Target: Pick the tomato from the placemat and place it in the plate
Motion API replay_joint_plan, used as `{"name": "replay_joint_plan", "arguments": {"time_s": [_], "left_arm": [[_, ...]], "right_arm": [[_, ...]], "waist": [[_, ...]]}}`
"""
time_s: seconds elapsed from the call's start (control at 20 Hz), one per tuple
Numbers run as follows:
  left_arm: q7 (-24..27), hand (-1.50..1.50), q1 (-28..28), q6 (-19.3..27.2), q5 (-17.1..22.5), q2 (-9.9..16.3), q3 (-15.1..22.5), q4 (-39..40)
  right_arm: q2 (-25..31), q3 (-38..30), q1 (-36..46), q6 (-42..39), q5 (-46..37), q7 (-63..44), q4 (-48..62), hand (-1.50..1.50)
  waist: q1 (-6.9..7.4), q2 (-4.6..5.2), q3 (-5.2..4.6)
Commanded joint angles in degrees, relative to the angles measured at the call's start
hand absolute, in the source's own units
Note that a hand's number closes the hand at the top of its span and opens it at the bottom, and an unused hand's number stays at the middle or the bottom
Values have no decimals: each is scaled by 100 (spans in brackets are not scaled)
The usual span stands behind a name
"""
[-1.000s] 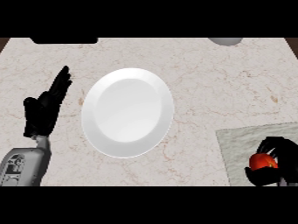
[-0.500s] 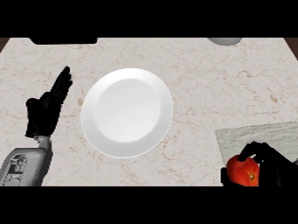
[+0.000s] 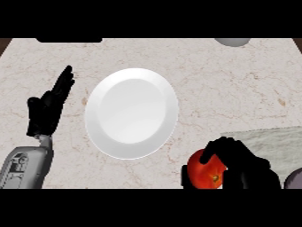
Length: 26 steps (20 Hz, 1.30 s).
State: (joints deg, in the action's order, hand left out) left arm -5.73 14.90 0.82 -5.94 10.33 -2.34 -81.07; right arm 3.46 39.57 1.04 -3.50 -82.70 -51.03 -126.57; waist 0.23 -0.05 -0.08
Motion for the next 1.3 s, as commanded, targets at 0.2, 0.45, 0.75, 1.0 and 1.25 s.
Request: {"name": "replay_joint_plan", "arguments": {"time_s": [0.2,0.45,0.75,1.0,1.25], "left_arm": [[209,0,285,123,-152,-214,78,430],[147,0,21,-6,-143,-170,160,124],[-173,0,270,58,-156,-204,129,92],[4,0,124,54,-169,-249,155,80],[-33,0,462,-36,-155,-241,184,182]], "right_arm": [[-339,-99,2064,686,1262,-1008,1966,150],[-343,-18,3081,1848,2040,-1107,3551,150],[-345,-68,4392,1661,2675,-1265,5320,150],[-345,-71,4642,2347,3536,-1176,6375,150],[-344,44,4707,3378,4458,-862,7101,-150]], "waist": [[41,34,5],[161,37,8],[188,36,5],[249,50,8],[456,123,11]]}}
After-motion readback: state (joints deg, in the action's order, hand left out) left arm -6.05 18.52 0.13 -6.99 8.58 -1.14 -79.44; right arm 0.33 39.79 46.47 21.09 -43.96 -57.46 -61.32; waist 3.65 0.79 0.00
